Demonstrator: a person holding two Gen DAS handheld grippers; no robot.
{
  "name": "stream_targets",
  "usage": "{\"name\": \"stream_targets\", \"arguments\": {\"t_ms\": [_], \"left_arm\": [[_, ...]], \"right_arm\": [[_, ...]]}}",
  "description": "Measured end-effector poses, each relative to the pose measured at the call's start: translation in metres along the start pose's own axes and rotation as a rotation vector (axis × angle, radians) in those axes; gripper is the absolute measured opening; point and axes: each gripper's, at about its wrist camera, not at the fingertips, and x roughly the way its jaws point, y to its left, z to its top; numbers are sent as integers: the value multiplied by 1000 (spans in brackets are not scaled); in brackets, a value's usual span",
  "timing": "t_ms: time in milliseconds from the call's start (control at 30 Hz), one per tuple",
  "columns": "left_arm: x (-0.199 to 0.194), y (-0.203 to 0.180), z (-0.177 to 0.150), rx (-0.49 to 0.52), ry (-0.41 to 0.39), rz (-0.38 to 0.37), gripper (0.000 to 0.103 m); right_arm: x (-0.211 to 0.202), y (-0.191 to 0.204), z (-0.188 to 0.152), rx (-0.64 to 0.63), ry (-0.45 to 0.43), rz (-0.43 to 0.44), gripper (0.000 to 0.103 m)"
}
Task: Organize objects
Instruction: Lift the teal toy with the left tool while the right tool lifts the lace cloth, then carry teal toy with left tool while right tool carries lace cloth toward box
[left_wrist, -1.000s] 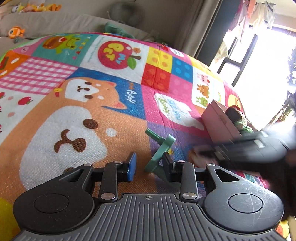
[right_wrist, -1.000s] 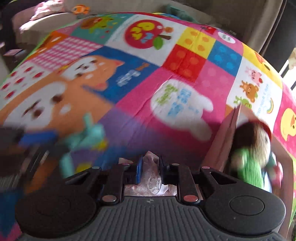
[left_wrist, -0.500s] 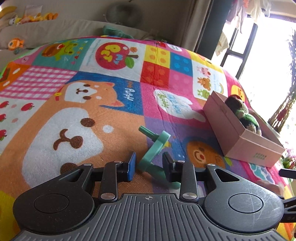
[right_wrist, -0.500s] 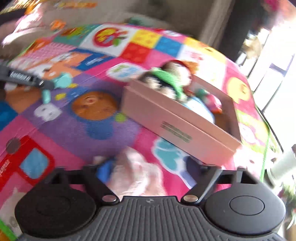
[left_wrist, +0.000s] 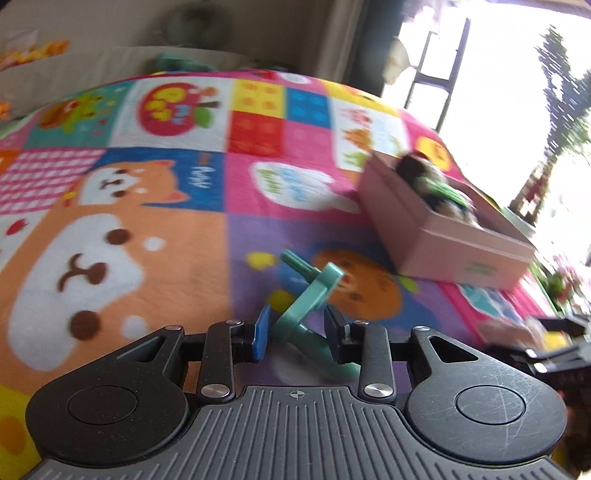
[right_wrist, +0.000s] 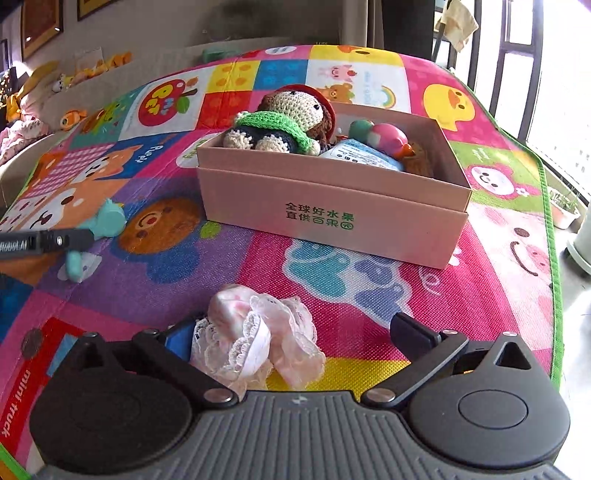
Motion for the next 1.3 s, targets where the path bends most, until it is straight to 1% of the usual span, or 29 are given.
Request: {"name": "stream_targets", "arguments": {"t_ms": [100, 167, 333, 400, 433, 500, 633, 700, 767, 933, 1067, 1100, 1200, 1300], "left_arm": [[-3, -9, -4, 50, 21, -16, 36], [-5, -12, -5, 82, 33, 7, 36], [-11, -9, -1, 109, 39, 143, 36], [-11, -4, 2, 98, 35, 197, 36], [-11, -1, 2, 85, 38, 206, 36], [-11, 3, 3, 71, 43, 189, 36], [-8, -2, 2, 82, 57, 123, 37], [-6, -4, 5, 57, 60, 81, 36], [0, -9, 7, 50, 43, 58, 35], [20, -22, 11, 100, 44, 55, 34], [24, -28, 14, 110, 59, 38, 22], [24, -29, 14, 115, 62, 38, 20], [24, -31, 11, 129, 55, 49, 18], [23, -29, 9, 115, 43, 43, 18]], "right_arm": [[0, 0, 0, 1, 0, 1, 103], [0, 0, 0, 0, 0, 0, 103], [1, 0, 0, -1, 1, 1, 103], [1, 0, 0, -1, 1, 1, 103], [1, 0, 0, -1, 1, 1, 103], [1, 0, 0, -1, 1, 1, 103], [1, 0, 0, -1, 1, 1, 103], [1, 0, 0, -1, 1, 1, 103], [1, 0, 0, -1, 1, 1, 103], [1, 0, 0, -1, 1, 1, 103], [1, 0, 0, -1, 1, 1, 103], [1, 0, 0, -1, 1, 2, 103], [1, 0, 0, 1, 4, 4, 103], [1, -2, 1, 0, 15, 22, 103]]}}
